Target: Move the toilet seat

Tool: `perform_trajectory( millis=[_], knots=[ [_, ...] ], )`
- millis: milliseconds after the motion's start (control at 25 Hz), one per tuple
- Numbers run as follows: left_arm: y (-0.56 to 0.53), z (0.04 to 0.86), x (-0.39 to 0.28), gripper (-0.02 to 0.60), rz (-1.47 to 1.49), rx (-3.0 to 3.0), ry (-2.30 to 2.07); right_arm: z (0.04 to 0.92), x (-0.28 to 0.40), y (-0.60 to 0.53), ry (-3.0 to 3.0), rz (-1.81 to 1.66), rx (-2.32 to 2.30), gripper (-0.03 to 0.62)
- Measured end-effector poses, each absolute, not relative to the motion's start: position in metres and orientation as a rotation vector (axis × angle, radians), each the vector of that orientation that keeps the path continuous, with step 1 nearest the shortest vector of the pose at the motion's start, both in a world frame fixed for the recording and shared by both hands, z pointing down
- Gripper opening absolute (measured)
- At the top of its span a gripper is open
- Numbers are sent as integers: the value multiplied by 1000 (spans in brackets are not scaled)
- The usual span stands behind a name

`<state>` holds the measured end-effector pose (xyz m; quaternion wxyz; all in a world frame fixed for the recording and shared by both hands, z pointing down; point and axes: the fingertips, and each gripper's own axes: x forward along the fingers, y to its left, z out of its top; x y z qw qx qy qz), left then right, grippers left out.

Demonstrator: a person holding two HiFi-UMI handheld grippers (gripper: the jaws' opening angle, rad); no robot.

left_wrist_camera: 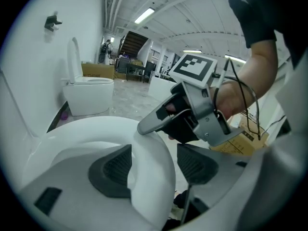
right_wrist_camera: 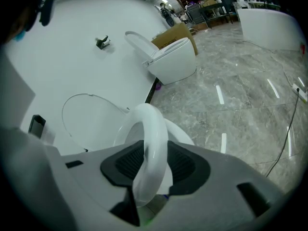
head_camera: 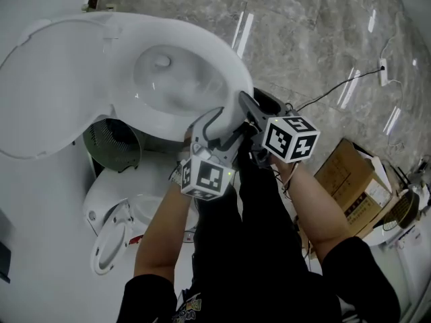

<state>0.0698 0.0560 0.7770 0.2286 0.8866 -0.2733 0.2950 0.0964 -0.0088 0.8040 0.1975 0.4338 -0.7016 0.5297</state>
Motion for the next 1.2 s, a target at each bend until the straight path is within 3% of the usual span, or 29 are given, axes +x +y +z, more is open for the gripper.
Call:
perform_trajectory(
  millis=[840, 1200],
  knots=[
    [23, 674, 25, 264, 673, 2368, -942, 665, 28, -30, -2279, 1378, 699, 176],
    [10, 626, -30, 256, 524, 2290, -1193, 613, -15, -34, -2460, 1135, 268, 202]
  ],
)
